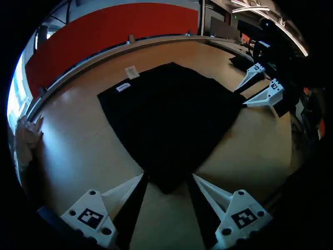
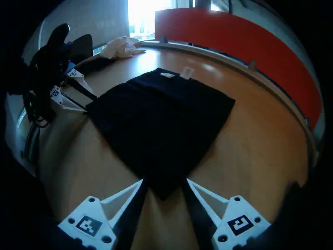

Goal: Fold towel

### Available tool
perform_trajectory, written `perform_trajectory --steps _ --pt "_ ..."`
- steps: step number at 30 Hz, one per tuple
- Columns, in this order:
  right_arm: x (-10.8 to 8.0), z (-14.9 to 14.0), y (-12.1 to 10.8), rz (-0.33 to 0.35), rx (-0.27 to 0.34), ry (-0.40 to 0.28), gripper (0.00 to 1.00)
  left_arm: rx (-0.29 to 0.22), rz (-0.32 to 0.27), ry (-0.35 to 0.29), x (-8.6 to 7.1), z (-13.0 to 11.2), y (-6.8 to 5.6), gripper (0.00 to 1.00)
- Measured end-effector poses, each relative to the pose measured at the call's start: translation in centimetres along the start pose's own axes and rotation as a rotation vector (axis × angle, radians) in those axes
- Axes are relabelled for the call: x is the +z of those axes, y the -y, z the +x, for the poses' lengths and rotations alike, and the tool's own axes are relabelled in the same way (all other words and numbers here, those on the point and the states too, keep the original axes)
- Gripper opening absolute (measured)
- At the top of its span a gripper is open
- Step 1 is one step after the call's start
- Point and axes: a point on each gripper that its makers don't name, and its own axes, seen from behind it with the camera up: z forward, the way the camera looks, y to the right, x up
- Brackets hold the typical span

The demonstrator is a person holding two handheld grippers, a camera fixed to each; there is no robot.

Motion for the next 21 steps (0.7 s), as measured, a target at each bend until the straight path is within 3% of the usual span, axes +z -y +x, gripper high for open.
perform_trajectory --steps 2,4,6,8,15,21 --pt "-0.1 0.0 -0.1 -0.002 0.006 0.003 0.46 -0.005 0.006 0.000 0.0 0.0 0.0 0.53" --pt "-0.1 0.0 -0.1 0.001 0.014 0.007 0.38 -0.014 0.012 0.004 0.0 0.0 0.0 0.51" --pt "-0.2 -0.1 0.1 0.010 0.021 0.010 0.33 -0.024 0.022 0.007 0.0 0.0 0.2 0.31" --pt "-0.3 -0.1 0.6 0.028 0.026 0.011 0.29 -0.033 0.039 0.009 0.1 0.0 0.5 0.19" --pt "-0.4 0.7 0.8 0.016 0.011 -0.018 0.18 -0.043 0.053 0.013 0.0 0.1 0.4 0.15" --pt "-1.0 1.3 0.6 0.010 0.016 -0.033 0.18 -0.066 0.044 0.012 -0.3 0.2 0.1 0.15"
